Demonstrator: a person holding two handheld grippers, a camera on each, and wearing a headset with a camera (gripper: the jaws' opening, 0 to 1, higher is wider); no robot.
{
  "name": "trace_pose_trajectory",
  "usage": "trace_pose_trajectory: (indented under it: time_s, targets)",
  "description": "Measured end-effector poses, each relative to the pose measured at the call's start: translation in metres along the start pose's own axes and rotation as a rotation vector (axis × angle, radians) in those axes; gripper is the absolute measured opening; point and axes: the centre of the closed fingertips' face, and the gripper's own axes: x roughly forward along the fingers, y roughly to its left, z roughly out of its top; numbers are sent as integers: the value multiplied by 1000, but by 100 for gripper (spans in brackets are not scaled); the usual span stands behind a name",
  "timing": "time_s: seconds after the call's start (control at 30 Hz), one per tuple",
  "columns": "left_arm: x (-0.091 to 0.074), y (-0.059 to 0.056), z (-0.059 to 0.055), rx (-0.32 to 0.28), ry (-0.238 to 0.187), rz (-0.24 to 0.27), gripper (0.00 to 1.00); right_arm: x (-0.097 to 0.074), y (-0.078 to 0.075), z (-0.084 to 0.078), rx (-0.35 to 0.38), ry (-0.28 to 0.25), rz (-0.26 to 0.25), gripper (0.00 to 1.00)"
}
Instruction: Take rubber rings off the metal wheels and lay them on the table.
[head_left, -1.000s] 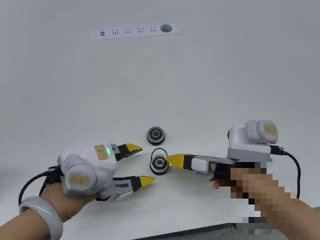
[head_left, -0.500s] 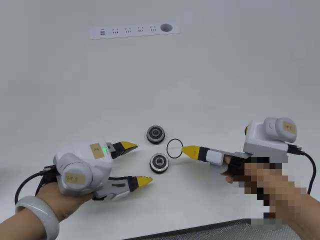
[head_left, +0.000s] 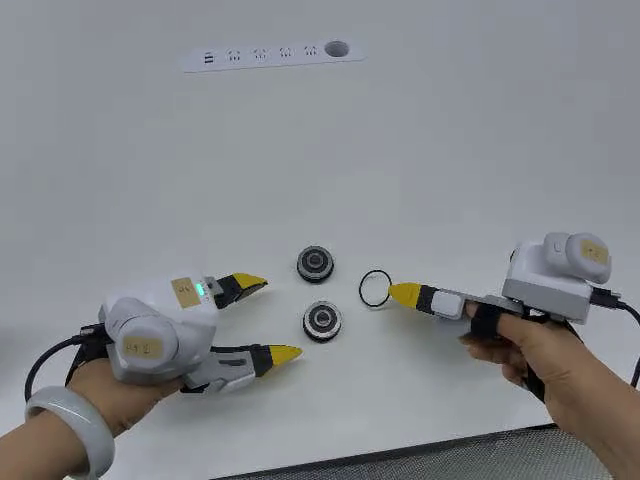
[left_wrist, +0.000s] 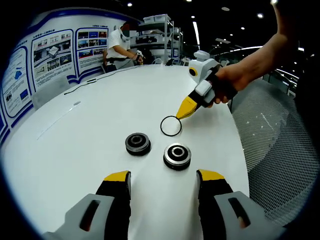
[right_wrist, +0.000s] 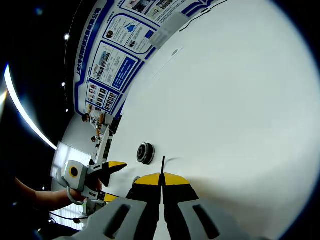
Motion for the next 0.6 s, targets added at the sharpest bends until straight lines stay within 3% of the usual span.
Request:
trace_pose_trajectory:
  time_s: [0.17, 0.6]
  targets:
    - [1, -1, 1, -5, -3, -4, 54, 0, -4, -2, -42, 11, -29, 2]
    - [0, 0, 0, -12, -2, -2, 52, 3, -5, -7, -177, 42, -74, 14]
